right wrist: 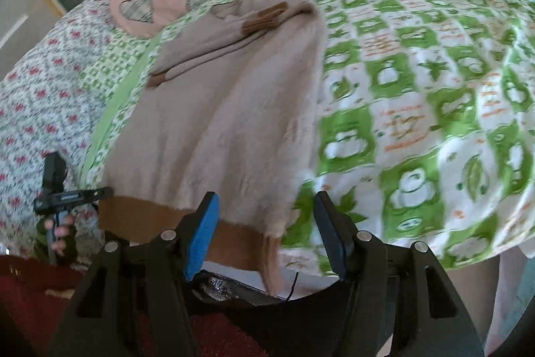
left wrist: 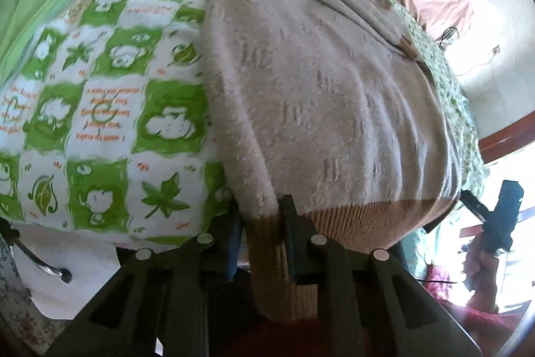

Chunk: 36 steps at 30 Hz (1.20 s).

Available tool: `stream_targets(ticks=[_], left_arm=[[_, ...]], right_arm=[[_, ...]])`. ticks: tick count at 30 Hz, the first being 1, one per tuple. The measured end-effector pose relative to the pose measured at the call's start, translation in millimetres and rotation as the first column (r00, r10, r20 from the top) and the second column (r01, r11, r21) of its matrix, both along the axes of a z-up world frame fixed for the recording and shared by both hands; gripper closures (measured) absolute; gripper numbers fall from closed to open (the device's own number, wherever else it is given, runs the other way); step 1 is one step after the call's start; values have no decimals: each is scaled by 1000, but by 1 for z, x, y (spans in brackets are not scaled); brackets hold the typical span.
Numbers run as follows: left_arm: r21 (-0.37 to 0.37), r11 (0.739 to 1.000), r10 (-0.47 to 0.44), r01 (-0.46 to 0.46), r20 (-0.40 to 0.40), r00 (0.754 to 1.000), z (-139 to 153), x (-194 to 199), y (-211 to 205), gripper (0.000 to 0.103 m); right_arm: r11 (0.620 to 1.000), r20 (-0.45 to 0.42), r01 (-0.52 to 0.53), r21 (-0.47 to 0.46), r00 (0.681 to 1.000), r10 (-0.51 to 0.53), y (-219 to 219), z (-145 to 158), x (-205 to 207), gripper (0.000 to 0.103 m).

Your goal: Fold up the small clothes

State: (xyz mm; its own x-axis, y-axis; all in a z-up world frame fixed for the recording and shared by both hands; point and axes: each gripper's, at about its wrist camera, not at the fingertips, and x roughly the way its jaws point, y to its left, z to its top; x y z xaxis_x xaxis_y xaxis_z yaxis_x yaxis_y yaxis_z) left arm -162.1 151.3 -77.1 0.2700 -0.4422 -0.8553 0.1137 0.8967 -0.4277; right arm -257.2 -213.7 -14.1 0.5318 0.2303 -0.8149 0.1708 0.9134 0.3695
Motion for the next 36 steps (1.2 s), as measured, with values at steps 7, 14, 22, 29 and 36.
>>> stream_targets(ticks=[7, 14, 22, 29, 36], left_arm=[[-24, 995, -98, 97, -15, 995, -4, -5, -17, 33], [70, 988, -142, 138, 51, 989, -5, -10, -15, 86], [-54, 989, -128, 139, 174, 976, 26, -22, 1, 97], [-151, 985, -38, 88, 308, 951, 86, 6, 9, 97], [-208, 977, 49, 47, 432, 901, 133, 91, 0, 97]], right_arm=[[994, -9, -100, 53, 995, 101, 3, -8, -11, 46], [992, -57, -121, 42, 991, 123, 18, -28, -3, 83], [974, 56, -131, 186, 991, 123, 13, 0, -1, 94], [958, 272, -106, 267, 962, 30, -8, 63, 31, 94], [968, 368, -30, 250, 928, -66, -41, 86, 97, 94]])
